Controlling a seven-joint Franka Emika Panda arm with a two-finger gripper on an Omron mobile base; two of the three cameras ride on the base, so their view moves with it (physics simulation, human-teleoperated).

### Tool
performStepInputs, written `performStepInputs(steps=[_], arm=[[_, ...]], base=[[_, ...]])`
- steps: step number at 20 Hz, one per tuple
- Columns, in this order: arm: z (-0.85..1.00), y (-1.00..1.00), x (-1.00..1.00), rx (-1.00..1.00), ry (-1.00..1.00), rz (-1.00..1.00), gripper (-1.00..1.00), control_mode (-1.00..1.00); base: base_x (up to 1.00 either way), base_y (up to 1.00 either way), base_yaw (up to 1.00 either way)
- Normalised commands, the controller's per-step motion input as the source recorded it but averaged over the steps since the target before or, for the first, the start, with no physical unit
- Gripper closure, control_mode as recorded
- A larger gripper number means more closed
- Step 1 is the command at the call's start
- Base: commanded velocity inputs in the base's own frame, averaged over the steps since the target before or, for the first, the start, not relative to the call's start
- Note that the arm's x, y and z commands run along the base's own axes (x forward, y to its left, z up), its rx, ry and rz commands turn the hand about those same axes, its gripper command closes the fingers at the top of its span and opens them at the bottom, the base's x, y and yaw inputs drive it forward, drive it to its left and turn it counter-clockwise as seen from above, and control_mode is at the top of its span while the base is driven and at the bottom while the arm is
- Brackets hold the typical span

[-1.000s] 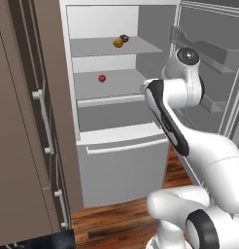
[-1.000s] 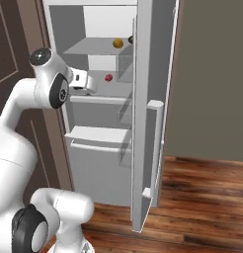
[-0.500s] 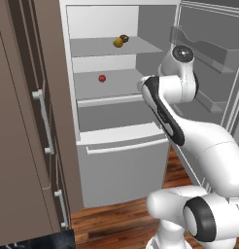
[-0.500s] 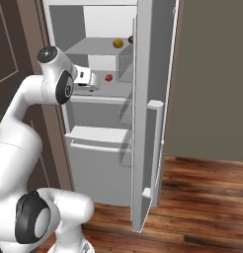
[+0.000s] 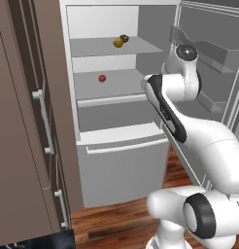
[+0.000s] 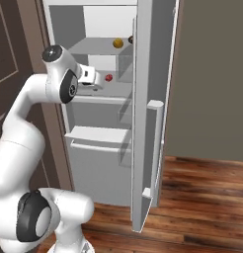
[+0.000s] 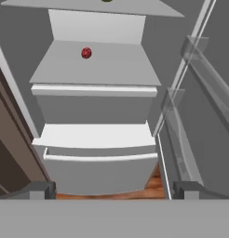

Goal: Place the squash in the correct fridge rack based on whether it is a fruit or vegetable. Finally, close the fridge door.

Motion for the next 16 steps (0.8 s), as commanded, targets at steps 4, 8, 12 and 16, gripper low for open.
performStepInputs(steps=[4, 8, 12, 16], arm=[[0.0, -0.31, -0.34, 0.0, -0.01, -0.03, -1.0, -1.0], [0.0, -0.14, -0.32, 0.0, -0.01, -0.04, -1.0, -1.0], [0.0, -0.07, -0.25, 0.0, -0.02, -0.05, -1.0, -1.0], [0.0, -0.35, -0.64, 0.0, -0.05, -0.04, -1.0, -1.0]], base=[[0.0, 0.0, 0.0], [0.0, 0.0, 0.0], [0.0, 0.0, 0.0], [0.0, 0.0, 0.0]])
